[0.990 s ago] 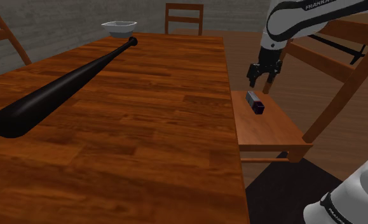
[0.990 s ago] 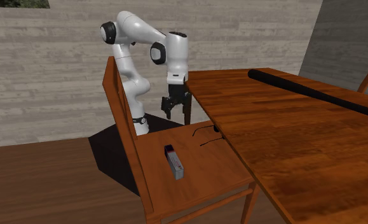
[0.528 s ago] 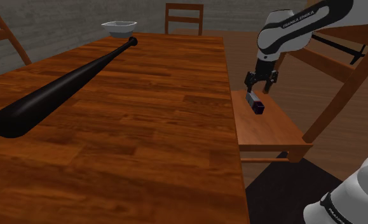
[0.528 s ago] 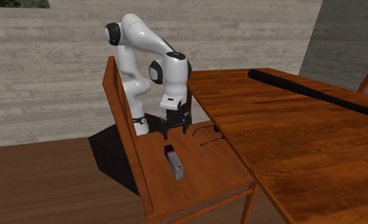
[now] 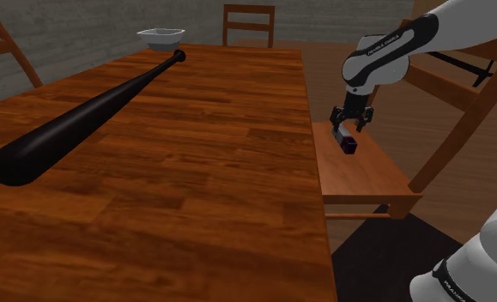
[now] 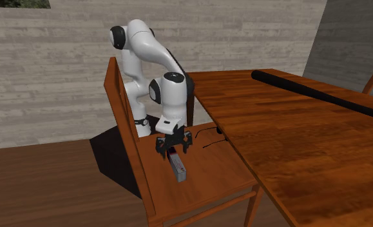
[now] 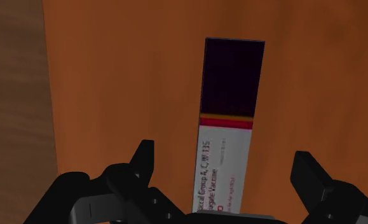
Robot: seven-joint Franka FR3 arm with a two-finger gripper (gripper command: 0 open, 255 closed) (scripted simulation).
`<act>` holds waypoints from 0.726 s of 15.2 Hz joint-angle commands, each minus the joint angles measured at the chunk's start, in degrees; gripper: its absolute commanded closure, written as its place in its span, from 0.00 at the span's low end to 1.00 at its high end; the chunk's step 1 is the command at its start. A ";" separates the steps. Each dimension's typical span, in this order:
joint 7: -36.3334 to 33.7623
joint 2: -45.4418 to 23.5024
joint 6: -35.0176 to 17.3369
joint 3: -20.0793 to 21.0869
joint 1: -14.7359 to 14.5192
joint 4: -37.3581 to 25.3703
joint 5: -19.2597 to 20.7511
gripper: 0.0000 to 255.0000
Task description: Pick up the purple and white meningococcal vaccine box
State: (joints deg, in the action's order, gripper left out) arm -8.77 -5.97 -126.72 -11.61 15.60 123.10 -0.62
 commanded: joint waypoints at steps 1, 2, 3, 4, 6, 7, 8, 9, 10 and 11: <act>0.12 -1.08 -1.46 0.02 0.05 0.39 -0.30 0.00; 0.20 -1.54 -2.18 0.04 0.07 0.66 -0.42 0.00; 0.29 -2.00 -2.90 0.06 0.09 0.93 -0.55 0.00; 0.33 -2.27 -3.31 0.08 0.11 1.07 -0.63 0.00; 0.42 -2.32 -3.46 0.05 0.15 1.17 -0.64 1.00; 0.37 -2.23 -3.43 0.06 0.13 1.24 -0.61 1.00; 0.37 -2.22 -3.43 0.06 0.12 1.24 -0.61 1.00; 0.36 -2.21 -3.44 0.06 0.12 1.26 -0.61 1.00; 0.36 -2.21 -3.43 0.06 0.12 1.26 -0.61 1.00; 0.35 -2.19 -3.45 0.06 0.12 1.29 -0.61 1.00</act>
State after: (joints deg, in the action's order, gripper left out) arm -8.41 -8.13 -130.13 -11.56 15.73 124.35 -1.23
